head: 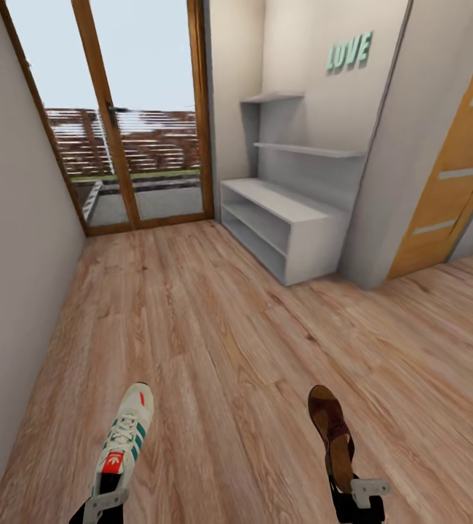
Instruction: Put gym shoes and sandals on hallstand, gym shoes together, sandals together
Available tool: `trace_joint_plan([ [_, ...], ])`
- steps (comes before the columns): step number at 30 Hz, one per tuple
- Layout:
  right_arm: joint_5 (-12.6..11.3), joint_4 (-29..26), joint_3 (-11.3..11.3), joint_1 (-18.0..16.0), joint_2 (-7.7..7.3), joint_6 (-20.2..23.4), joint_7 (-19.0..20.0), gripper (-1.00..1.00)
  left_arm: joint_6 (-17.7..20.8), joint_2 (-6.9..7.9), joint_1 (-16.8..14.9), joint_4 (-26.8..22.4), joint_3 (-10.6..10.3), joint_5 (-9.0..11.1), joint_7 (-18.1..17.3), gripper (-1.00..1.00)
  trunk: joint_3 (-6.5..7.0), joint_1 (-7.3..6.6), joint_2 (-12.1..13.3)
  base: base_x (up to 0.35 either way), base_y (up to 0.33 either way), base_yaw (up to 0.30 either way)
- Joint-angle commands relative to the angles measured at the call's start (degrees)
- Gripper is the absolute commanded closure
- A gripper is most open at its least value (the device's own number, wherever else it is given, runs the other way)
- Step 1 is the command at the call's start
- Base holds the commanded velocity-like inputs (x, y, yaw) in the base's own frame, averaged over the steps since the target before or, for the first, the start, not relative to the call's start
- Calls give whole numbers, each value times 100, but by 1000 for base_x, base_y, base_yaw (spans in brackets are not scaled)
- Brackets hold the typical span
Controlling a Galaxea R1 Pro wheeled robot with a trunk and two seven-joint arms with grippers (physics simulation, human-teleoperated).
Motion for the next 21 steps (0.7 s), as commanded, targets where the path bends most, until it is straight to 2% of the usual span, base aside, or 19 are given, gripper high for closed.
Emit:
trace_joint_plan([
  [1,-52,-3,54,-2,-3,-15,-18,100,-21,-5,-7,6,49,-53,-40,100,-5,2,-2,338,76,277],
  [8,-51,-4,58,-2,-3,-17,-18,100,-21,-5,-7,6,46,-53,-50,100,-5,2,-2,321,126,236],
  [21,-49,12,54,-1,-20,-25,-18,100,-21,-5,-7,6,43,-53,-53,100,-5,2,-2,310,116,19],
])
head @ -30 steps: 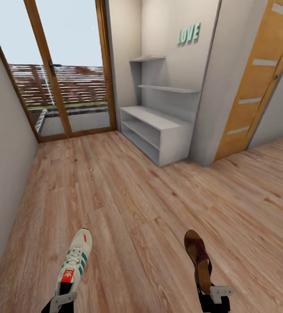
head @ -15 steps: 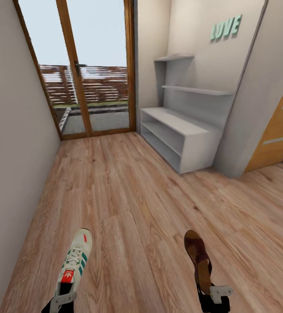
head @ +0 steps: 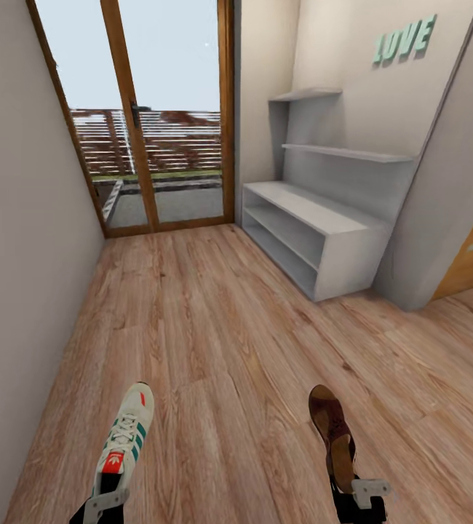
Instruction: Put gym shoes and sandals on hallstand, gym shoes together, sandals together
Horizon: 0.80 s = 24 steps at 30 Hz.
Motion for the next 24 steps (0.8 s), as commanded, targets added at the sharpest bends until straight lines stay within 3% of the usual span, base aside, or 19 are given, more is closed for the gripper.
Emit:
trace_joint_plan([
  [1,-55,1,51,-3,-2,-16,-17,100,-21,-5,-5,4,49,-54,-39,100,-5,2,-2,312,104,0],
  [18,-53,1,51,-2,7,-15,-17,100,-16,-5,-5,20,49,-54,-39,100,-5,2,-2,315,100,0],
  [24,-55,1,51,-3,12,-15,-17,100,-12,-10,-5,22,49,-54,-39,100,-5,2,-2,323,59,178],
])
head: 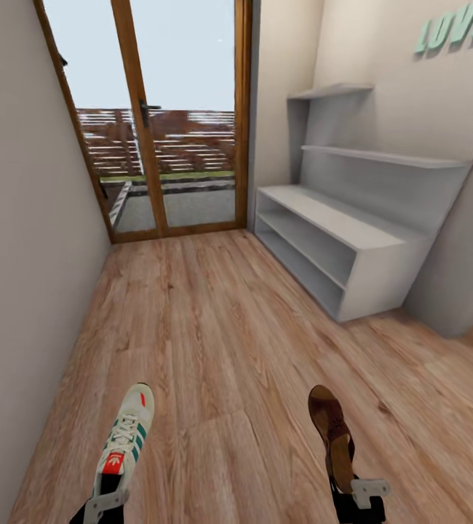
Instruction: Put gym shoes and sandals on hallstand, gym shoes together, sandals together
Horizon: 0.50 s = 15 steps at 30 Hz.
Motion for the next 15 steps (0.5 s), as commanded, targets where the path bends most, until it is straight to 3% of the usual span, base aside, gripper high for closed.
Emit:
trace_joint_plan([
  [1,-57,-1,49,-2,-2,-15,-17,100,-21,-5,-6,5,50,-53,-39,100,-5,2,-2,332,12,246],
  [6,-57,-1,49,-1,-7,-15,-17,100,-20,-4,-6,5,50,-53,-39,100,-5,2,-2,334,4,117],
  [15,-55,-1,49,0,-8,-14,-17,100,-27,0,-6,5,51,-53,-39,100,-5,2,-2,335,0,7],
])
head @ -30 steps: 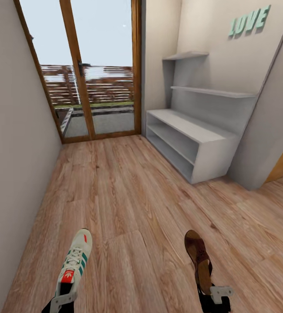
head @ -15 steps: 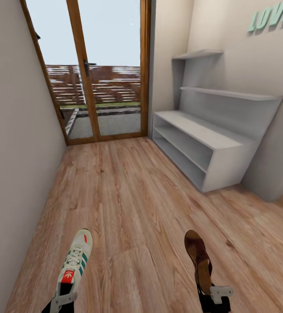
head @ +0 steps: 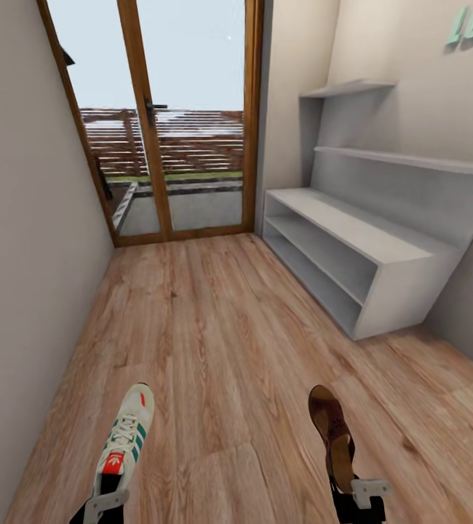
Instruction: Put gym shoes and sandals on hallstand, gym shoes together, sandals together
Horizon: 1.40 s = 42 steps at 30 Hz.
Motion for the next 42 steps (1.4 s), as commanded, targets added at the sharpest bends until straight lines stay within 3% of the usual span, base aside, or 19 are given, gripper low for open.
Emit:
trace_joint_plan([
  [1,-57,1,50,-4,-2,-15,-16,100,-21,-5,-5,3,49,-54,-39,100,-5,2,-2,335,0,0],
  [42,-59,1,54,-6,6,-16,-16,100,-14,-5,-5,3,53,-50,-39,100,-5,2,-2,321,116,0],
])
